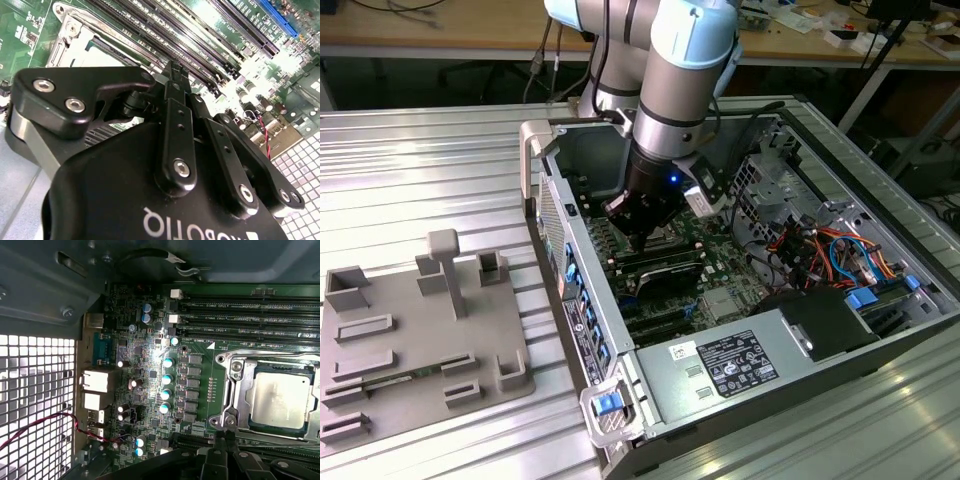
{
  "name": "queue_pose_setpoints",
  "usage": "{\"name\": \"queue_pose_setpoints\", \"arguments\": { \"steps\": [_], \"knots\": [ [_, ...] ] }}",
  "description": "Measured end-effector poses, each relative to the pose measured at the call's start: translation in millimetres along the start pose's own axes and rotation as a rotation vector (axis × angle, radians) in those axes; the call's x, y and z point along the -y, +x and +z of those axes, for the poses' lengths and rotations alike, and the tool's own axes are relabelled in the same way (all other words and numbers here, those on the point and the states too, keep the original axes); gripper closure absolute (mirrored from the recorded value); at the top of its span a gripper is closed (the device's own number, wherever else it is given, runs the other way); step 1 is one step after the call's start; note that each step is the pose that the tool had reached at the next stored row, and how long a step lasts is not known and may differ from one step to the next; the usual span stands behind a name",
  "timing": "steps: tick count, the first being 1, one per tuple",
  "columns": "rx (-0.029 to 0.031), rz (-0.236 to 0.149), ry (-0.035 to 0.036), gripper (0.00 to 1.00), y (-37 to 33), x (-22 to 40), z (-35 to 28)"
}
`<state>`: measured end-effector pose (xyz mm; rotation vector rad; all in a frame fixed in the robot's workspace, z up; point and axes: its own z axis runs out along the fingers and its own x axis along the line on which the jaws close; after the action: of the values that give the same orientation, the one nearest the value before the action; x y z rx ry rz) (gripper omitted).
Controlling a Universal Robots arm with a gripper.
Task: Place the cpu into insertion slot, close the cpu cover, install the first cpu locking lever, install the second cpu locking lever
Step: 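Install the second cpu locking lever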
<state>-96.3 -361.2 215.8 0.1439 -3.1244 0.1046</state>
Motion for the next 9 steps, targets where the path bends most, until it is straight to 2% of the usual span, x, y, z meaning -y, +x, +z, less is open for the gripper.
{"name": "queue_pose_setpoints", "arguments": {
  "steps": [9],
  "knots": [
    [0.0001,0.0,-0.0001,0.89,0.5,-0.2,2.8]
  ]
}}
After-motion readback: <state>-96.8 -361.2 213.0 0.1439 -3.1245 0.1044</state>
